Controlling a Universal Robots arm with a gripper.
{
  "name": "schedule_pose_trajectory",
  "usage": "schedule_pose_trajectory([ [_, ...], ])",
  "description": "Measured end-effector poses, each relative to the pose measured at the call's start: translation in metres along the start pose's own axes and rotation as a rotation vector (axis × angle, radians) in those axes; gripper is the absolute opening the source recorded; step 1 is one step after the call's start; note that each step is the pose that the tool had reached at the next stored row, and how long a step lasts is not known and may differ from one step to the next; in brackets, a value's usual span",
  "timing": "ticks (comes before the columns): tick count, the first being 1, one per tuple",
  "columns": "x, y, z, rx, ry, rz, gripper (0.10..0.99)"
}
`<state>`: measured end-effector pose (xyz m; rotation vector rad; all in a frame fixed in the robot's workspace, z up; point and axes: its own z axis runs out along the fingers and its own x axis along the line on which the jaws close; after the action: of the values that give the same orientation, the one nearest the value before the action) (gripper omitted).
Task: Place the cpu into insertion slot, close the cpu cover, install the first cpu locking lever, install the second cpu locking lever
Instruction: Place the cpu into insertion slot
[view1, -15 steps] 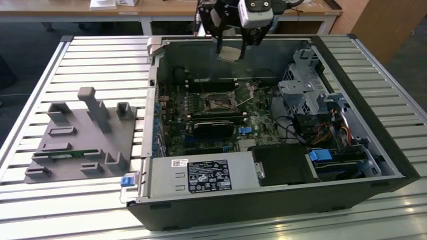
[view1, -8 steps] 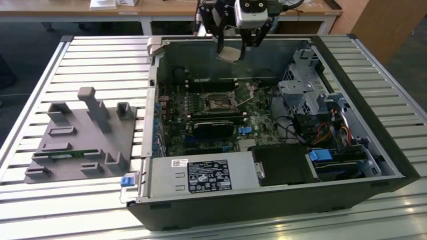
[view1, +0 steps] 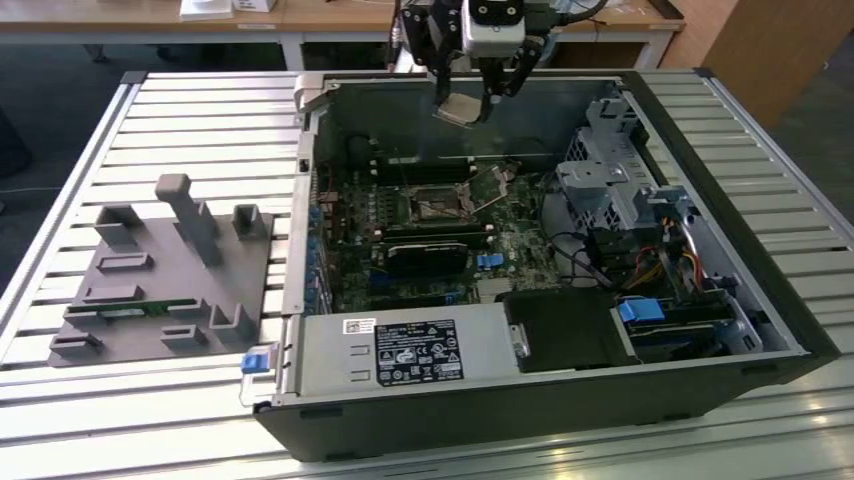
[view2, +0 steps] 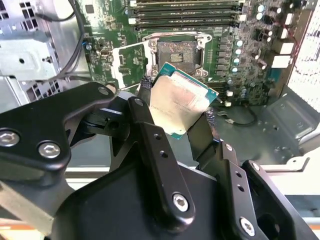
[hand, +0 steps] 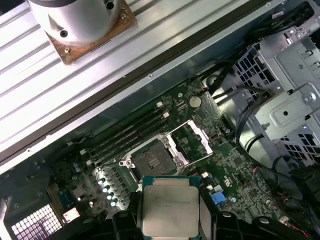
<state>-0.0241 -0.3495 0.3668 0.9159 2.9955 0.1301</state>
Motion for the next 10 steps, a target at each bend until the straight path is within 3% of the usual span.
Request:
schedule_pose_trajectory([
  [10, 0.0001, 0.0001, 0.0006, -0.002, -0.0109, 0.131, 0.545],
])
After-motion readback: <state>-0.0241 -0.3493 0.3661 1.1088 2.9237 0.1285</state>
